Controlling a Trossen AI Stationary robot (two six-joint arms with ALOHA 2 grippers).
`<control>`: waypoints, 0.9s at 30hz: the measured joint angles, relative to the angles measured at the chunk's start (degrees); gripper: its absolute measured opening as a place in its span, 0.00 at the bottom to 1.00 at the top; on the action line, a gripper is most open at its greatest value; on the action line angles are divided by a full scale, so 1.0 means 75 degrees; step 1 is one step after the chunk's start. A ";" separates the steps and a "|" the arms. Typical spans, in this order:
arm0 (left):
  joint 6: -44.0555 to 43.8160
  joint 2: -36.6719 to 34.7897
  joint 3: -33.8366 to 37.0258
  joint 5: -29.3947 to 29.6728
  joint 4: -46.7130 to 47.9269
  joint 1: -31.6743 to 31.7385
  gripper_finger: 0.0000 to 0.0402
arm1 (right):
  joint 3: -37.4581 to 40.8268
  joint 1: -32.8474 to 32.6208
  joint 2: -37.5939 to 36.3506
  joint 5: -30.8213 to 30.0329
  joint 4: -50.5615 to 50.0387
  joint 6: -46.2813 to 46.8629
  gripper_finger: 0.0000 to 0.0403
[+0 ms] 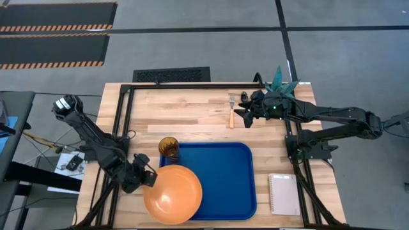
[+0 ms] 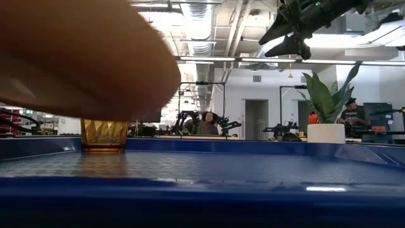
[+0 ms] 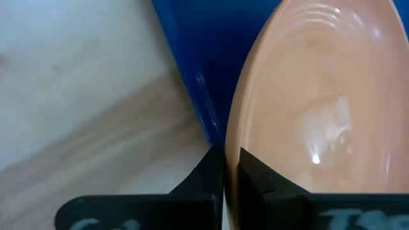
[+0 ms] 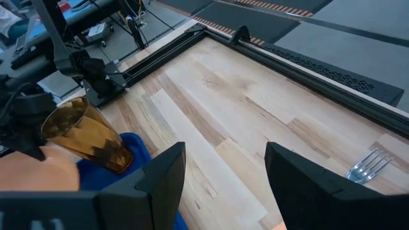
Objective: Pick and place plate/cup/fork/spoon on tray
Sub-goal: Put the orange plate on the blue serving tray to the bottom of the yellow cup
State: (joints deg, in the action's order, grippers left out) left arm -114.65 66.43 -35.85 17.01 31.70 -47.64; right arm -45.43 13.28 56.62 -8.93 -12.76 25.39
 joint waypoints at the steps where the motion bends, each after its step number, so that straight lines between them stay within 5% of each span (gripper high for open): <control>1: 0.0000 0.0000 0.0048 0.0031 -0.0023 0.0033 0.00 | 0.0000 0.0000 0.0000 0.0000 -0.0003 0.0000 0.59; 27: 0.0126 0.0400 0.0212 0.0161 -0.1027 0.0521 0.00 | 0.0000 0.0000 -0.0002 -0.0003 -0.0005 0.0012 0.59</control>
State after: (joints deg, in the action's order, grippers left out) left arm -113.70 69.43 -34.26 18.21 24.00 -43.73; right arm -45.43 13.28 56.60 -8.95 -12.80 25.47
